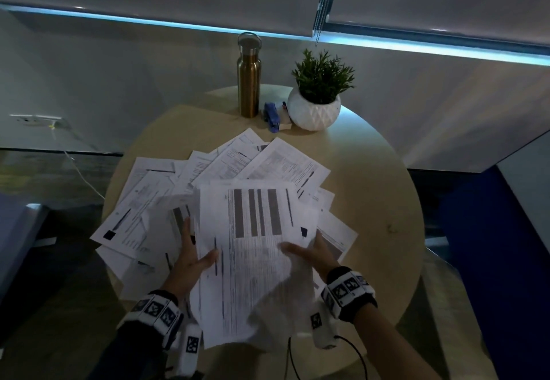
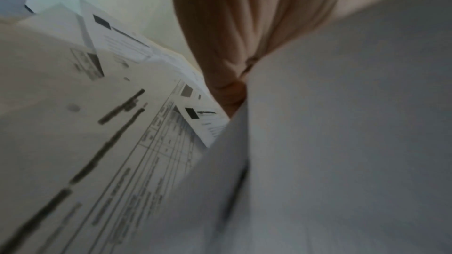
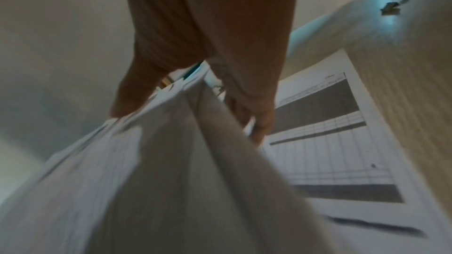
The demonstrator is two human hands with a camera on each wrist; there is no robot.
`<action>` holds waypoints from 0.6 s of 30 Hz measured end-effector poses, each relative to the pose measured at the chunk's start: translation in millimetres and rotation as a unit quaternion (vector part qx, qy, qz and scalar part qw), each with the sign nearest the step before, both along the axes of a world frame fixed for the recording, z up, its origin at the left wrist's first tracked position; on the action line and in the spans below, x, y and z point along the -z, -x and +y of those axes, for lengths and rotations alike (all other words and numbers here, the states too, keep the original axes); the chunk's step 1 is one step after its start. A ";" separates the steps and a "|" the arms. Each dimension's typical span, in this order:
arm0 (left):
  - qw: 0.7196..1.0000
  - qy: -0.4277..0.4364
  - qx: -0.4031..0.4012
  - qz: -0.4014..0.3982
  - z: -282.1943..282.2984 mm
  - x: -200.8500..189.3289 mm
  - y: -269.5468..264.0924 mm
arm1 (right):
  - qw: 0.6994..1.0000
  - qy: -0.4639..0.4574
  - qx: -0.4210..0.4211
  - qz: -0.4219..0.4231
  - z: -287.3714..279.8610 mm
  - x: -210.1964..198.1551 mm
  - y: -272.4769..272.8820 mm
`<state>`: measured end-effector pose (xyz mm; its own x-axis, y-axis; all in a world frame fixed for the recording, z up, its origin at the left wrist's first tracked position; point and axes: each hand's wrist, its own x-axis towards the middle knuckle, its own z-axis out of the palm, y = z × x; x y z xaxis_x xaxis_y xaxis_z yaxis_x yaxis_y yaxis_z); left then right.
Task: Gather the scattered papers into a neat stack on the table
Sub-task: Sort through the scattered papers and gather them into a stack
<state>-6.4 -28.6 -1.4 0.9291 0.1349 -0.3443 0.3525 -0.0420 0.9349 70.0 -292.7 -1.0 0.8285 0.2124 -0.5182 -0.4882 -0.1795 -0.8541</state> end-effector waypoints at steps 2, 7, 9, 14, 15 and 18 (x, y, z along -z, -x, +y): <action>1.000 -0.008 -0.005 -0.023 -2.1 -10.4 0.5 | 0.998 -0.061 -0.019 -0.026 0.7 -16.5 -3.1; 0.980 -0.070 -0.124 -0.139 -26.8 -44.5 -2.3 | 0.969 -0.047 0.107 -0.220 13.5 -44.1 -0.1; 0.964 -0.105 -0.182 -0.165 -35.0 -52.3 -2.5 | 0.950 -0.037 0.126 -0.284 21.8 -56.1 4.4; 0.964 -0.112 -0.187 -0.154 -45.0 -46.0 -7.3 | 0.934 -0.026 0.097 -0.343 34.3 -53.2 11.3; 0.968 -0.107 -0.179 -0.141 -45.2 -42.0 -9.8 | 0.940 -0.020 0.085 -0.330 34.4 -45.1 11.0; 0.977 -0.090 -0.162 -0.102 -44.0 -33.6 -17.7 | 0.961 0.014 0.047 -0.272 35.3 -26.7 7.3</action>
